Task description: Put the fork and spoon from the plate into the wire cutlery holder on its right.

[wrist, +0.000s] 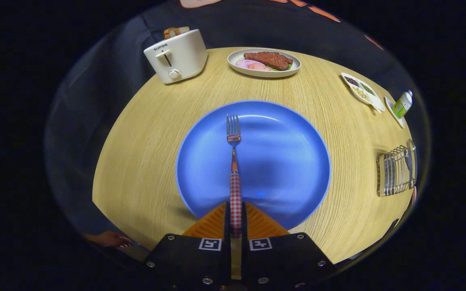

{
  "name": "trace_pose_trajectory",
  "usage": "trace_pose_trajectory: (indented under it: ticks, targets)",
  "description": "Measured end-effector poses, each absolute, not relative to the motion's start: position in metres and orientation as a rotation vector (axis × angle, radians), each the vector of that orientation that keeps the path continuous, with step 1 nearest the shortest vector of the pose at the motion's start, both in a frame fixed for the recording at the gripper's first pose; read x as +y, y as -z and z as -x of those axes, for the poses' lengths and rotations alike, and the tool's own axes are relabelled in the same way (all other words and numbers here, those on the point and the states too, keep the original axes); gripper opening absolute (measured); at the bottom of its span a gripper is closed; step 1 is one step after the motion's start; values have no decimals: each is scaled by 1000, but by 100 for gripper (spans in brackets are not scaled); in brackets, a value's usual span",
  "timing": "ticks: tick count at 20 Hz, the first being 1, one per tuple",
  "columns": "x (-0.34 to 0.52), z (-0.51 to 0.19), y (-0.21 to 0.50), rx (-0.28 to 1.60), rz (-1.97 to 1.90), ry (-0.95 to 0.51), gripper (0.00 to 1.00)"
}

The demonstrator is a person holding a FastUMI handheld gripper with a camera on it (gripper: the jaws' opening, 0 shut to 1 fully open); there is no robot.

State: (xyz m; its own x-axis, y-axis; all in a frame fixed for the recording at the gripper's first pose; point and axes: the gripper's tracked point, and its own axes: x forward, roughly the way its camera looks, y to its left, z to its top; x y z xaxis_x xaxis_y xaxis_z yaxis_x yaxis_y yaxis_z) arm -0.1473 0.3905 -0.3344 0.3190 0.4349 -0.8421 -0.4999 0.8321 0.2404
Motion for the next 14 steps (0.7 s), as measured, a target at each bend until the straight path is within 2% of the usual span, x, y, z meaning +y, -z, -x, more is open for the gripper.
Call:
trace_pose_trajectory:
  ticks: [8,14]
  targets:
    - [330,116,279,993,88,-575,11]
    - [243,107,265,1075,46,-456,10]
